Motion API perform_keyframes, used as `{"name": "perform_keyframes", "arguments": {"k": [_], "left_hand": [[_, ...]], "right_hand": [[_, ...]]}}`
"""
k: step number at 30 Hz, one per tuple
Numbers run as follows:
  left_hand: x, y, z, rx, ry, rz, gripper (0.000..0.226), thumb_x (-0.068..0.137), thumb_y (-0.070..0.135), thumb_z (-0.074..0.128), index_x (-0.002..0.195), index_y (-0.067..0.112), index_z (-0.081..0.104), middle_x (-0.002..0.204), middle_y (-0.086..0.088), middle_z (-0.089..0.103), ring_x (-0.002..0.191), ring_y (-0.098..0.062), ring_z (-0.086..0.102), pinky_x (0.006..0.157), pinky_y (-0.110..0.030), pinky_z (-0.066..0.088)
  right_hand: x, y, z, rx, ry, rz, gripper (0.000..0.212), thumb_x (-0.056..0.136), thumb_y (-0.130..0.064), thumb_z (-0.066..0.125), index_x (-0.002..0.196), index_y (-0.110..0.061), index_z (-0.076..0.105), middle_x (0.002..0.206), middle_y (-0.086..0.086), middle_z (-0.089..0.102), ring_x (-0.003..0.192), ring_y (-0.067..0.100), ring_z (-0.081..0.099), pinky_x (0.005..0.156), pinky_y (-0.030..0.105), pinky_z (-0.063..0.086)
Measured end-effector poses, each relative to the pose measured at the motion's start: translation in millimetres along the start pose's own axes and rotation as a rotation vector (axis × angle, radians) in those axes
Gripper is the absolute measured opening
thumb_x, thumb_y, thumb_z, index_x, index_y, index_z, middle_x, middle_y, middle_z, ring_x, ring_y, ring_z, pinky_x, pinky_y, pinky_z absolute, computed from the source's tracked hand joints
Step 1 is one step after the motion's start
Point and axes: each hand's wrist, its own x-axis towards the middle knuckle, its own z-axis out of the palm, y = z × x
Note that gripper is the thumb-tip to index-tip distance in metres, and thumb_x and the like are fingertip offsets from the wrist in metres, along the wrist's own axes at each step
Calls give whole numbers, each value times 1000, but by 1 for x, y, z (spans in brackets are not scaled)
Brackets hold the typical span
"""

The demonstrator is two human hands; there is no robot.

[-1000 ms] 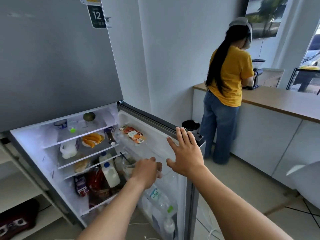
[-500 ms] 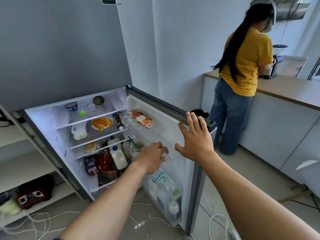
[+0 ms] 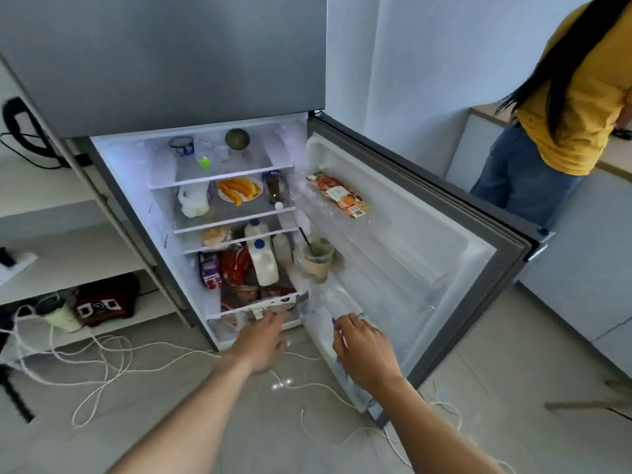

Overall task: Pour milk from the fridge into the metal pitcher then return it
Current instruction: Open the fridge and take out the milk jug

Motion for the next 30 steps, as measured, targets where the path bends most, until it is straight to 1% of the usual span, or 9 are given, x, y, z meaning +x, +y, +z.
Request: {"name": "perform_keyframes", "arguments": {"k": [3,6,8,11,17,21,25,27,30], "left_hand": [[19,-24,23,-38,-67,-16,61,98,34,47,153,22,23,156,-8,33,134,-33,45,103,-36,40],[47,-41,47,-118,-140,-28,59,99,35,47,152,21,25,154,-9,37,133,-33,46,105,-37,40],[70,-49,64,-181,-178,-36,60,98,36,47,151,20,26,153,-9,39,135,-31,45,106,-38,39],[105,-55,90,-262,-232,-34,59,97,38,48,149,18,29,150,-9,44,133,-30,47,105,-38,41],[172,-53,146,-415,-318,-47,57,98,37,46,149,19,30,141,-11,53,125,-28,54,96,-34,44],[205,-47,179,-502,-375,-85,55,99,37,45,148,17,32,146,-11,48,132,-28,49,104,-35,40],[234,-39,214,-588,-409,-138,54,99,37,46,146,14,33,147,-13,46,134,-30,47,107,-35,38],[246,-32,229,-638,-450,-173,56,99,36,47,148,13,32,149,-15,42,137,-31,43,109,-35,35],[262,-20,244,-737,-479,-228,58,98,33,49,148,11,31,148,-18,40,136,-34,42,109,-36,35]], "right_hand": [[13,14,24,10,-169,142,28,99,-32,37,123,-23,50,128,-1,55,113,21,56,90,35,45],[41,22,42,-30,-273,253,32,100,-33,38,130,-25,44,135,0,51,117,21,55,93,35,47],[62,26,54,-59,-306,288,33,100,-32,39,131,-25,43,135,-1,49,119,19,53,95,32,46],[91,33,70,-96,-321,294,30,101,-32,39,130,-25,44,133,-2,49,121,15,51,94,29,47],[134,53,99,-145,-320,315,36,99,-34,44,132,-22,45,126,0,55,115,17,55,92,30,47],[145,57,116,-196,-350,303,34,100,-38,41,130,-25,46,121,-2,59,110,15,59,91,27,47],[156,58,128,-258,-344,326,20,101,-29,40,118,-23,50,112,-2,61,102,16,61,84,28,46],[159,59,131,-278,-359,328,14,97,-23,50,111,-22,50,106,-2,63,97,18,63,81,28,48],[161,57,137,-291,-400,332,22,88,-20,67,102,-22,51,97,-3,64,88,18,66,77,28,53]]}}
